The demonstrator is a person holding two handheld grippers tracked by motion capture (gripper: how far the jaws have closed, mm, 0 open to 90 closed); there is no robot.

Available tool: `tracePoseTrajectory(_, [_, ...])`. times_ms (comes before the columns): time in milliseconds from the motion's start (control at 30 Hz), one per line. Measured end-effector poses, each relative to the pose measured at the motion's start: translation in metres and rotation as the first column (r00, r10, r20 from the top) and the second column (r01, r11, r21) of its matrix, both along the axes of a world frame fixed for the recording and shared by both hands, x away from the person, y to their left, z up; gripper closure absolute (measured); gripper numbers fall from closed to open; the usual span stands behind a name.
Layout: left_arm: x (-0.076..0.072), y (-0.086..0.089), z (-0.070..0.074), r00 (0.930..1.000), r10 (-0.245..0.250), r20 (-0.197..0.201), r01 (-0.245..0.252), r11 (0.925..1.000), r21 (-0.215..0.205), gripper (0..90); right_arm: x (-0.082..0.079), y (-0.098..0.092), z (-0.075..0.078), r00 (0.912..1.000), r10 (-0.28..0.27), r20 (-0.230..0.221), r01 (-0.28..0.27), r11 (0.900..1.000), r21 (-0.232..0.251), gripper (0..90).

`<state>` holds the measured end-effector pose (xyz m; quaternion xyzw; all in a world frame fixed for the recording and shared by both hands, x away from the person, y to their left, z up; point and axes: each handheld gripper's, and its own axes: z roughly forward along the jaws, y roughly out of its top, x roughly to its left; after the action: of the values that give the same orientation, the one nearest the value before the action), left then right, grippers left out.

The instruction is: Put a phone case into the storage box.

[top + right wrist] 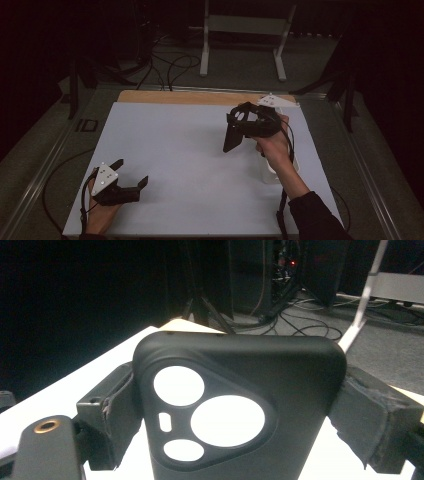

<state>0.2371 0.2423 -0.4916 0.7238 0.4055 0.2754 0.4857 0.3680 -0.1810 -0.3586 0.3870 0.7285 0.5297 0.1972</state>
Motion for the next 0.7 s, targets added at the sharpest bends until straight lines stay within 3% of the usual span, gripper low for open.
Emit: tracePoseTrajectory(700, [0.001,-0.003,-0.002,0.9999,-0.012,-0.011,0.013,0.9998,0.014,0.1,0.022,-0.018,0.005,0.9961,-0.087,0.011,0.087,0.996,-0.019,14.1])
